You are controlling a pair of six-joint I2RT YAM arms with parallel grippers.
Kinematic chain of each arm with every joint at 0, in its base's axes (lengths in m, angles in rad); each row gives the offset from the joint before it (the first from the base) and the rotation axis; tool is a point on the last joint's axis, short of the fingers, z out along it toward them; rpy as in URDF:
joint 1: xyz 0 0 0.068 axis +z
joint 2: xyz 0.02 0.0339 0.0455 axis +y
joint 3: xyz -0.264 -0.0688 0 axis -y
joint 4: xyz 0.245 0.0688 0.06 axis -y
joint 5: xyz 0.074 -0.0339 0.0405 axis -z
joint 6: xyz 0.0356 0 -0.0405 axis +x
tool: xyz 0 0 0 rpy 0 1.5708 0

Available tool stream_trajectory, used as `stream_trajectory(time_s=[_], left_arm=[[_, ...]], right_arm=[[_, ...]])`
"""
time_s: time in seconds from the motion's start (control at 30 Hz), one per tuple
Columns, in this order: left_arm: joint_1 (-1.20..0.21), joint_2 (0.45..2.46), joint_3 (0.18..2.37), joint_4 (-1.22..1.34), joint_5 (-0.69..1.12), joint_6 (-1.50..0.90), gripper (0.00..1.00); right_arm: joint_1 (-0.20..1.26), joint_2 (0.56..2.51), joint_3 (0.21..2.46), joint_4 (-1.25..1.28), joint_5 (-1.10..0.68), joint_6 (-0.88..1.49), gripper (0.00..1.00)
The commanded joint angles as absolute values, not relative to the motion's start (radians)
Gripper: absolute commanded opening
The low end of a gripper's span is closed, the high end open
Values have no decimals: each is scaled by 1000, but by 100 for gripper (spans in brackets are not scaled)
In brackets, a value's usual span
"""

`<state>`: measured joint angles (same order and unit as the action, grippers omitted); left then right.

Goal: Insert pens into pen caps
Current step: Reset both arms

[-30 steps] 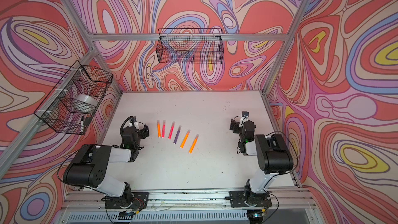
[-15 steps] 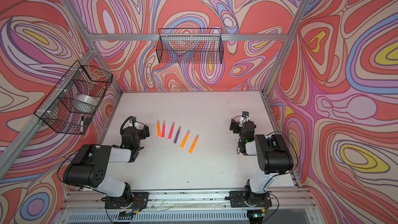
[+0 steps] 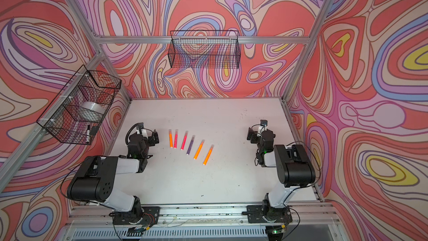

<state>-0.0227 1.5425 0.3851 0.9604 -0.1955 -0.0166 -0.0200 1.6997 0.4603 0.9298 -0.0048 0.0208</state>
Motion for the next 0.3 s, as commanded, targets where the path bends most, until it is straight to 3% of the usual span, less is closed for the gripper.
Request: stream_trajectory(time_s=[0.0, 0.27], left_arm=[[-27, 1542, 367, 907, -147, -33, 100], [-26, 1548, 382, 882, -110, -22, 100]], right_arm=[[-20, 1710, 474, 942, -9, 27, 98], [-20, 1710, 474, 942, -9, 27, 98]])
